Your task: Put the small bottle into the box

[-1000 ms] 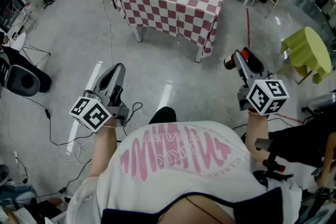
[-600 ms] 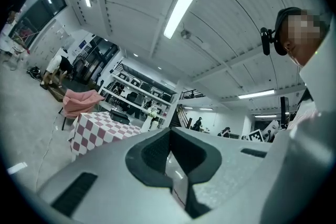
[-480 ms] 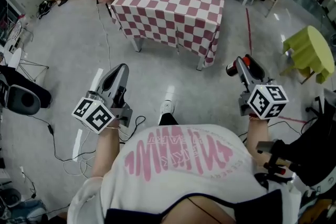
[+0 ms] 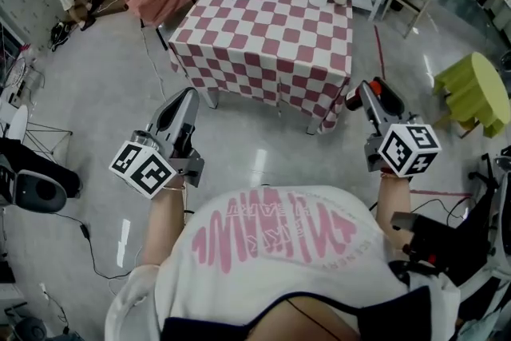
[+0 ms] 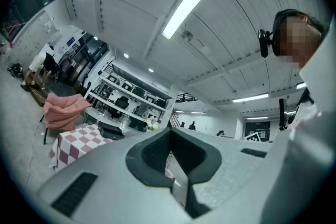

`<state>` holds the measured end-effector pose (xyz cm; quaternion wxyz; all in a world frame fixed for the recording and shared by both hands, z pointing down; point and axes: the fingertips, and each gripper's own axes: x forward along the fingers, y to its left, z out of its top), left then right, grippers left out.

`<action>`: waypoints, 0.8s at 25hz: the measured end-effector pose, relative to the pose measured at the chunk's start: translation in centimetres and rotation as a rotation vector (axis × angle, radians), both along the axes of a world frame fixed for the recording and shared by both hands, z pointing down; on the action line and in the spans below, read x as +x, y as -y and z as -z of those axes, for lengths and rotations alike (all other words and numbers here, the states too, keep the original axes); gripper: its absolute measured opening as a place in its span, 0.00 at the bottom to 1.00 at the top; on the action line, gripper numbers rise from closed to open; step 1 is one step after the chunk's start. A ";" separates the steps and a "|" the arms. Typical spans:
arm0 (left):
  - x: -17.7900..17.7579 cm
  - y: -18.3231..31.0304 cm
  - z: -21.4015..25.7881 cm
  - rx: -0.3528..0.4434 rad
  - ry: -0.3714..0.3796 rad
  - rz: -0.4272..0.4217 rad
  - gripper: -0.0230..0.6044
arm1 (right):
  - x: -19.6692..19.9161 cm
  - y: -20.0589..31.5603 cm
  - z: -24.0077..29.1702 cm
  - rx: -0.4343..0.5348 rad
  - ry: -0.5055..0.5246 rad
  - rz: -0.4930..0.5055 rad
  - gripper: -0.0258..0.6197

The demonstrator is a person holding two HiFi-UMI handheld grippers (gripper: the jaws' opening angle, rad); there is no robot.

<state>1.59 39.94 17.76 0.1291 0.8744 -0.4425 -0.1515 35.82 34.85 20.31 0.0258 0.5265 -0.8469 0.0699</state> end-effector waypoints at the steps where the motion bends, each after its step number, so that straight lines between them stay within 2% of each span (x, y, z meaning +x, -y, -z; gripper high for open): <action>1: -0.5 1.3 0.3 0.008 -0.002 -0.007 0.05 | -0.6 1.2 0.4 0.008 -0.002 -0.003 0.27; 7: -3.3 7.9 0.7 0.028 -0.019 -0.033 0.05 | -3.8 7.0 1.2 0.032 0.006 -0.012 0.27; 15: -5.2 14.1 -1.4 -0.010 -0.036 -0.057 0.05 | -6.5 13.0 -1.2 -0.018 -0.025 -0.013 0.27; 20: -5.5 16.2 -3.4 -0.062 -0.046 -0.058 0.05 | -7.1 15.3 -3.7 -0.078 -0.033 -0.009 0.27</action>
